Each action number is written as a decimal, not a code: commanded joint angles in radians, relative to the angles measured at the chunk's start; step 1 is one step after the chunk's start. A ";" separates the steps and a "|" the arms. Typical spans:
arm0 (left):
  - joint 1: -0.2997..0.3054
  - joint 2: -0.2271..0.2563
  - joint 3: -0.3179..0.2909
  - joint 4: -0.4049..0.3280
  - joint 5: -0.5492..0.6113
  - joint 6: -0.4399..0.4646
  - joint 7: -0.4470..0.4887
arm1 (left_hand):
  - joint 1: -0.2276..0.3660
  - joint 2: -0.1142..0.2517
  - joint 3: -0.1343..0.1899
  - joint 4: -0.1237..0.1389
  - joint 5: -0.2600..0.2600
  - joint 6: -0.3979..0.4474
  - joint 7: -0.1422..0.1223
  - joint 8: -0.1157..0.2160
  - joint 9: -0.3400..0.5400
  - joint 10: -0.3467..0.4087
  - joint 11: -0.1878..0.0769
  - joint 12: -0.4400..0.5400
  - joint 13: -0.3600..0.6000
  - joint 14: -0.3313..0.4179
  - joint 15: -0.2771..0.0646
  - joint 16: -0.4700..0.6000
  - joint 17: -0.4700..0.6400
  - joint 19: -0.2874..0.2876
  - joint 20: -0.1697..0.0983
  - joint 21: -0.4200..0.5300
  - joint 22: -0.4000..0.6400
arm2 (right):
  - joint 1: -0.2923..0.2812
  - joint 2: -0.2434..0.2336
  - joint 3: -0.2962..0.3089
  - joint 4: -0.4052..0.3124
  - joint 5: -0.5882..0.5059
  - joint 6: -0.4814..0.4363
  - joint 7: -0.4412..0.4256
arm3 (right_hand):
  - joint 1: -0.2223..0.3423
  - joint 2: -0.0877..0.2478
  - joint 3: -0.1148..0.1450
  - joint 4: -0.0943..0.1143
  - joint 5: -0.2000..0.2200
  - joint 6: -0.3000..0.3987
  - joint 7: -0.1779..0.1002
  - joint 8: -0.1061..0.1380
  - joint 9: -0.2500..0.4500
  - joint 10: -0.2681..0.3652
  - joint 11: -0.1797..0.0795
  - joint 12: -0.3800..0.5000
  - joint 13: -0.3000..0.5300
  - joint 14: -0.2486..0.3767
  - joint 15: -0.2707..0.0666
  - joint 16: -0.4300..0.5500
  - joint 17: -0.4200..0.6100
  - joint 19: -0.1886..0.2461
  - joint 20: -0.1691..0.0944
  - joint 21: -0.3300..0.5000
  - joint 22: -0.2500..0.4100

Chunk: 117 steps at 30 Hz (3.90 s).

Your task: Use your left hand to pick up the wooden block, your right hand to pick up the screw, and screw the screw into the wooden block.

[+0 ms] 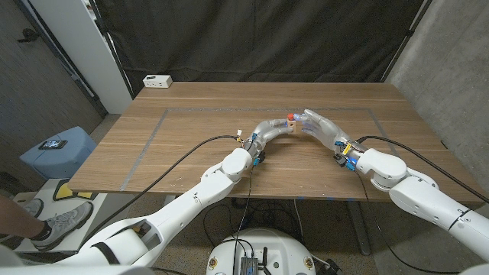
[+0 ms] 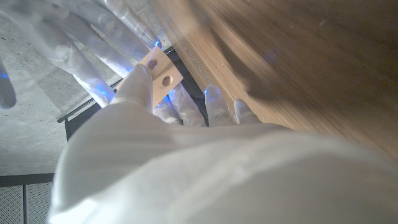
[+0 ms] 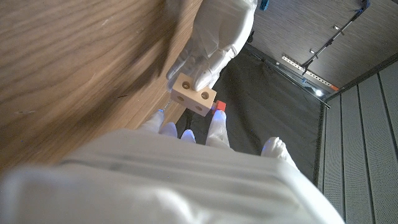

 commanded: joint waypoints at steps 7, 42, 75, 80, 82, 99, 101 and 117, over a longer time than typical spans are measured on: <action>0.002 0.000 -0.001 -0.002 0.001 -0.003 0.002 | -0.010 0.003 0.006 0.002 0.009 0.011 0.003 0.007 0.003 -0.004 0.001 0.009 0.001 -0.005 -0.074 0.005 0.002 -0.002 0.008 0.004 0.005 | 0.007 -0.013 -0.011 -0.035 -0.025 -0.018 0.005 | 0.003 0.007 0.008 0.004 0.010 0.014 0.004 0.005 0.001 -0.054 -0.009 0.004 0.002 -0.114 0.005 0.004 0.001 -0.004 -0.003 0.005 0.004; 0.018 0.015 -0.001 -0.038 0.007 0.012 0.009 | -0.012 0.002 0.007 0.001 0.009 0.011 0.003 0.007 0.003 -0.003 0.001 0.009 0.001 -0.005 -0.072 0.004 0.001 -0.002 0.008 0.004 0.005 | -0.052 -0.037 0.046 -0.045 -0.001 -0.005 -0.031 | 0.007 0.008 0.011 0.001 0.011 0.034 0.011 0.006 0.001 -0.043 -0.006 0.007 0.002 -0.106 0.005 0.006 -0.001 -0.003 -0.008 0.006 0.004; 0.062 0.034 -0.002 -0.111 0.006 0.039 0.025 | -0.016 0.002 0.008 0.003 0.009 0.011 0.002 0.006 0.002 -0.003 0.001 0.010 0.001 -0.005 -0.072 0.004 0.001 -0.003 0.009 0.004 0.005 | 0.044 0.009 0.002 0.076 0.008 0.038 0.071 | 0.004 0.002 0.009 0.001 0.009 -0.099 0.014 -0.025 0.002 -0.091 0.019 -0.007 0.003 -0.131 0.012 -0.001 0.001 -0.025 -0.005 0.001 0.004; 0.077 0.041 -0.002 -0.133 0.009 0.048 0.035 | -0.015 0.000 0.007 0.001 0.008 0.012 0.001 0.007 0.002 -0.004 0.001 0.009 0.001 -0.004 -0.072 0.004 0.001 -0.003 0.008 0.004 0.005 | 0.050 0.010 -0.003 0.085 0.011 0.040 0.082 | 0.002 0.001 0.009 0.002 0.009 -0.121 0.017 -0.027 0.002 -0.098 0.020 -0.008 0.003 -0.135 0.013 -0.002 0.001 -0.027 -0.005 0.002 0.004; 0.080 0.044 -0.001 -0.138 0.013 0.049 0.037 | -0.015 -0.001 0.008 0.001 0.008 0.012 0.001 0.007 0.002 -0.004 0.001 0.009 0.000 -0.004 -0.073 0.004 0.001 -0.003 0.008 0.004 0.005 | 0.051 0.010 -0.004 0.087 0.012 0.039 0.083 | 0.001 0.001 0.008 0.002 0.009 -0.127 0.021 -0.026 0.002 -0.101 0.024 -0.008 0.003 -0.135 0.014 -0.002 0.001 -0.027 -0.004 0.002 0.004; 0.082 0.054 0.005 -0.152 0.038 0.056 0.044 | -0.017 -0.001 0.007 0.002 0.008 0.012 0.001 0.007 0.002 -0.004 0.001 0.009 0.000 -0.004 -0.073 0.004 0.001 -0.003 0.008 0.004 0.005 | 0.061 0.013 -0.012 0.108 0.014 0.045 0.095 | -0.005 -0.003 0.005 0.005 0.009 -0.150 0.025 -0.023 0.002 -0.117 0.027 -0.009 0.003 -0.144 0.019 -0.002 0.003 -0.030 -0.001 0.003 0.004; 0.081 0.054 0.005 -0.151 0.039 0.056 0.044 | -0.017 0.000 0.008 0.002 0.008 0.011 0.001 0.006 0.002 -0.004 0.001 0.009 0.000 -0.005 -0.072 0.004 0.001 -0.003 0.008 0.004 0.005 | 0.063 0.014 -0.013 0.108 0.017 0.041 0.094 | -0.006 -0.003 0.004 0.006 0.009 -0.147 0.026 -0.021 0.002 -0.117 0.027 -0.009 0.003 -0.144 0.020 -0.002 0.003 -0.031 0.000 0.002 0.004; 0.074 0.051 0.007 -0.145 0.045 0.059 0.042 | -0.017 -0.001 0.008 0.001 0.008 0.010 0.000 0.006 0.002 -0.005 0.001 0.009 0.000 -0.004 -0.073 0.004 0.001 -0.004 0.009 0.003 0.005 | 0.063 0.014 -0.021 0.102 0.018 0.039 0.098 | -0.010 -0.003 0.002 0.010 0.010 -0.082 0.013 0.007 0.001 -0.116 0.021 -0.003 0.003 -0.146 0.019 0.000 0.004 -0.034 0.001 0.004 0.004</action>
